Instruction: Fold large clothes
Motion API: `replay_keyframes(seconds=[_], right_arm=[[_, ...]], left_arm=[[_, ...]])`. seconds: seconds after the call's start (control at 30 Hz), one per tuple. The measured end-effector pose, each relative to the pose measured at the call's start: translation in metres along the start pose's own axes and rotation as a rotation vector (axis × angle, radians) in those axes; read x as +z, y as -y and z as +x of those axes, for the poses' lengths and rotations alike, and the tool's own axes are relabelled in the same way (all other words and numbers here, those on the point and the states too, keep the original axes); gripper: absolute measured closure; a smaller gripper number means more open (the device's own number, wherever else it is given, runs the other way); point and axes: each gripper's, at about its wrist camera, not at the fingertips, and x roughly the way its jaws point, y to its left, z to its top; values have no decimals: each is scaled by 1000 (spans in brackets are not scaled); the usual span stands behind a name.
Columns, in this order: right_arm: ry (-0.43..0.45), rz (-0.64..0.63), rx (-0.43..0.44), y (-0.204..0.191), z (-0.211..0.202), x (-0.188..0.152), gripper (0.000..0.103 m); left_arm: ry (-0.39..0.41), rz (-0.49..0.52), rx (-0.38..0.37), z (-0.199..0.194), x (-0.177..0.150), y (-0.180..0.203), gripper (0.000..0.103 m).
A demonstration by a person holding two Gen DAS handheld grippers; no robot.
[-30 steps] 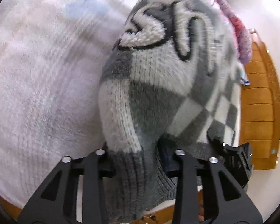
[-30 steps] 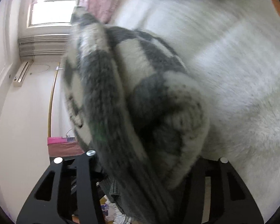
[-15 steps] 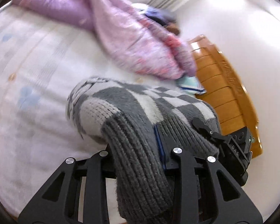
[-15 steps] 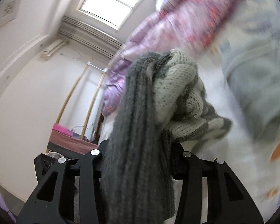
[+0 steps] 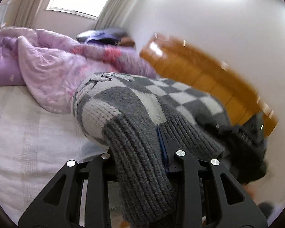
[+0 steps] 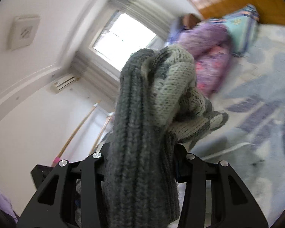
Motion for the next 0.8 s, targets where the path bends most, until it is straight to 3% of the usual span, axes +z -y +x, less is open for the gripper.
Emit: replay_keyframes(seconds=[0.07, 0.17, 0.23, 0.33, 0.4, 0.43, 0.5, 0.57, 0.7, 0.8], right_arm=[[-37, 95, -73, 50, 1, -10, 62], [-175, 219, -250, 124, 18, -41, 62], [-185, 236, -303, 147, 17, -57, 59], [-176, 281, -354, 166, 11, -63, 48], [-218, 250, -434, 164, 13, -69, 34], [-243, 239, -493, 164, 17, -70, 32], [-291, 196, -638, 163, 18, -73, 29], [-323, 159, -739, 155, 19, -77, 29], [-339, -8, -903, 110, 16, -96, 27], [-338, -147, -897, 64, 19, -117, 23]], left_arm=[[-107, 8, 57, 47, -35, 4, 74], [-177, 82, 140, 75, -88, 15, 74], [-191, 126, 139, 76, -111, 22, 73], [-195, 132, 155, 78, -130, 21, 66], [-227, 79, 165, 79, -139, 9, 58], [-244, 50, 166, 78, -142, 2, 55], [-268, 16, 215, 77, -144, -9, 28], [-286, -16, 231, 72, -150, -21, 20], [-342, -55, 222, 67, -155, -41, 17], [-327, -122, 179, 54, -145, -52, 14]])
